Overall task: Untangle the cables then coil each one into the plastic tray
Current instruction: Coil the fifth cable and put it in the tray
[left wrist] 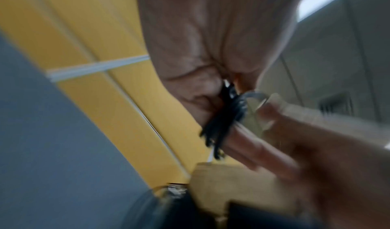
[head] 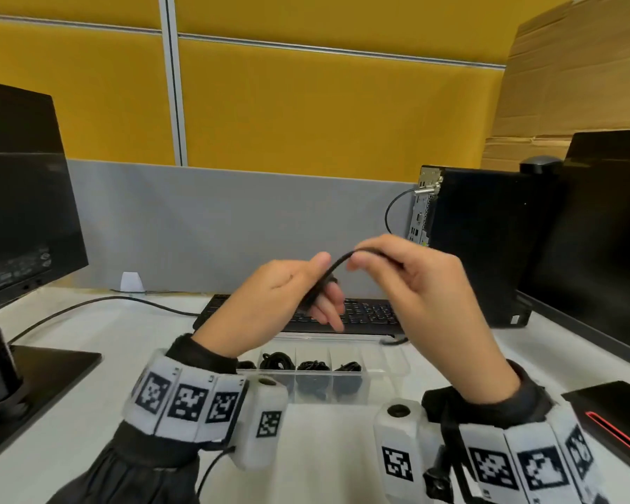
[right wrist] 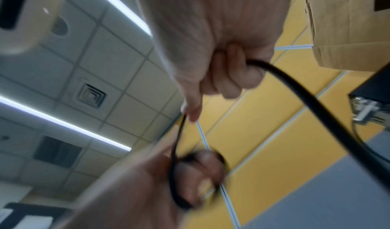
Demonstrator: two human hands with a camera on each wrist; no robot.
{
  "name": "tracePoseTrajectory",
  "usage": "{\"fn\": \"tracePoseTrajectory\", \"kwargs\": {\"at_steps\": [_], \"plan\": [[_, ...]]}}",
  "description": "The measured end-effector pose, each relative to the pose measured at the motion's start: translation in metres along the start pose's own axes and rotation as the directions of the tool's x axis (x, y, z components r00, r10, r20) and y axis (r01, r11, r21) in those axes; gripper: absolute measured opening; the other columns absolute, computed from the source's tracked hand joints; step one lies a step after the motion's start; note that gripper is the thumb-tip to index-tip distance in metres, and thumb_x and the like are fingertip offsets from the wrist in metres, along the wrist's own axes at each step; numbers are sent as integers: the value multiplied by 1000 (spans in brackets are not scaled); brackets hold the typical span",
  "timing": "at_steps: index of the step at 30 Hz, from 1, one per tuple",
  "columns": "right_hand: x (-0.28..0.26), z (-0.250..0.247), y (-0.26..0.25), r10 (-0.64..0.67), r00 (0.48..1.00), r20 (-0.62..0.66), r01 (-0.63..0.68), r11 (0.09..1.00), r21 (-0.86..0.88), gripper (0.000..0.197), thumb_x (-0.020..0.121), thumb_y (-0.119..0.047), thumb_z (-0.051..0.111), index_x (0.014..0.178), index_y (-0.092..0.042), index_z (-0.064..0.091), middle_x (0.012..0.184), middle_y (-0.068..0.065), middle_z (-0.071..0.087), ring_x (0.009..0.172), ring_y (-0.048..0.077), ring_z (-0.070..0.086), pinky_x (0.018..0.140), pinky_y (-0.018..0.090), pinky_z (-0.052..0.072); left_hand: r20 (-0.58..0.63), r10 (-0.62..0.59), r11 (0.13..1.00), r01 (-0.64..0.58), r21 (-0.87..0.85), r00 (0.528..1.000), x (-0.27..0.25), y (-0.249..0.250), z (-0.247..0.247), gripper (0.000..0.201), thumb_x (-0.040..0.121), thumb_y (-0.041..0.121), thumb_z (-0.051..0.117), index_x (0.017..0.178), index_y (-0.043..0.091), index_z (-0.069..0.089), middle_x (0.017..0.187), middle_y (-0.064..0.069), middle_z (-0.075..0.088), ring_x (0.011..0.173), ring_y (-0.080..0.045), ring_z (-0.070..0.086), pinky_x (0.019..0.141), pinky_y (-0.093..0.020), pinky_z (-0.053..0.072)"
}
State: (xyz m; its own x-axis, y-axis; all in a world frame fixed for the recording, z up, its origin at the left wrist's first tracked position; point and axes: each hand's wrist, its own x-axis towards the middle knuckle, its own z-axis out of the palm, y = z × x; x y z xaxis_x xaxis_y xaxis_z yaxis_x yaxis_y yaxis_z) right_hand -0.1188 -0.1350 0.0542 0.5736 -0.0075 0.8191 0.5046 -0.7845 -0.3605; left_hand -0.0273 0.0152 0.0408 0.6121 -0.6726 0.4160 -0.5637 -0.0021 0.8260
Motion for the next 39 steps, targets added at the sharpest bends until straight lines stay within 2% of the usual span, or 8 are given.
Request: {"fn": "tracePoseTrajectory", "kwargs": {"at_steps": [4,10,14,16,20,27,32,39], "plan": [[-3,10,17,166,986,29,-162,980,-112,27,96,-41,39,98,-35,65,85,-14,66,72,5,58,66,31,48,161,167,916,-93,-391,973,-10,19,-1,40,96,29,40,77,5,65,63,-8,69,58,-15,61,63,-21,48],[-9,12,4,228,675,702,-111,971,-210,31,98,-44,32,108,-37,61,88,-17,63,91,5,57,89,35,45,-392,242,867,-379,-323,888,3,8,-5,28,95,25,44,93,5,63,87,-5,74,87,-16,70,75,-20,52],[-5,-3,-2,101,905,412,-35,986,-164,28,91,-47,43,85,-31,65,64,-18,59,61,0,53,58,26,38,-246,287,920,-195,340,926,2,-2,-1,34,91,43,49,83,15,66,73,8,72,76,-4,67,73,-24,49],[-2,-7,4,45,988,150,-23,989,-147,23,86,-50,50,82,-32,65,66,-19,61,65,2,56,59,32,45,-26,139,972,-131,195,990,-2,5,2,46,89,48,45,75,9,65,62,2,69,64,-8,63,70,-24,47],[0,-2,16,98,995,9,-97,990,-98,35,86,-59,42,92,-36,69,76,-13,67,69,6,58,67,37,50,100,179,965,-155,-210,979,-11,18,-2,25,86,35,56,69,19,66,48,0,59,55,-17,53,72,-24,48],[-13,32,6,198,692,694,-105,979,-174,35,100,-45,29,106,-32,61,70,-15,54,80,6,55,83,36,46,-446,154,715,-411,-566,882,1,19,0,23,91,14,43,87,3,63,79,-5,74,83,-12,70,71,-17,51],[-5,8,-7,19,934,357,25,992,-120,33,93,-47,42,77,-27,63,58,-15,51,60,1,49,59,22,37,-326,273,950,-201,237,905,1,1,4,43,97,37,37,81,8,64,68,-1,71,71,-6,66,71,-18,47],[0,6,6,-9,998,65,5,998,64,19,93,-35,54,84,-24,66,68,-11,58,63,6,51,60,13,35,84,170,944,-138,-298,982,-14,24,-2,36,88,35,53,57,19,63,41,-3,55,44,-16,48,63,-19,46]]}}
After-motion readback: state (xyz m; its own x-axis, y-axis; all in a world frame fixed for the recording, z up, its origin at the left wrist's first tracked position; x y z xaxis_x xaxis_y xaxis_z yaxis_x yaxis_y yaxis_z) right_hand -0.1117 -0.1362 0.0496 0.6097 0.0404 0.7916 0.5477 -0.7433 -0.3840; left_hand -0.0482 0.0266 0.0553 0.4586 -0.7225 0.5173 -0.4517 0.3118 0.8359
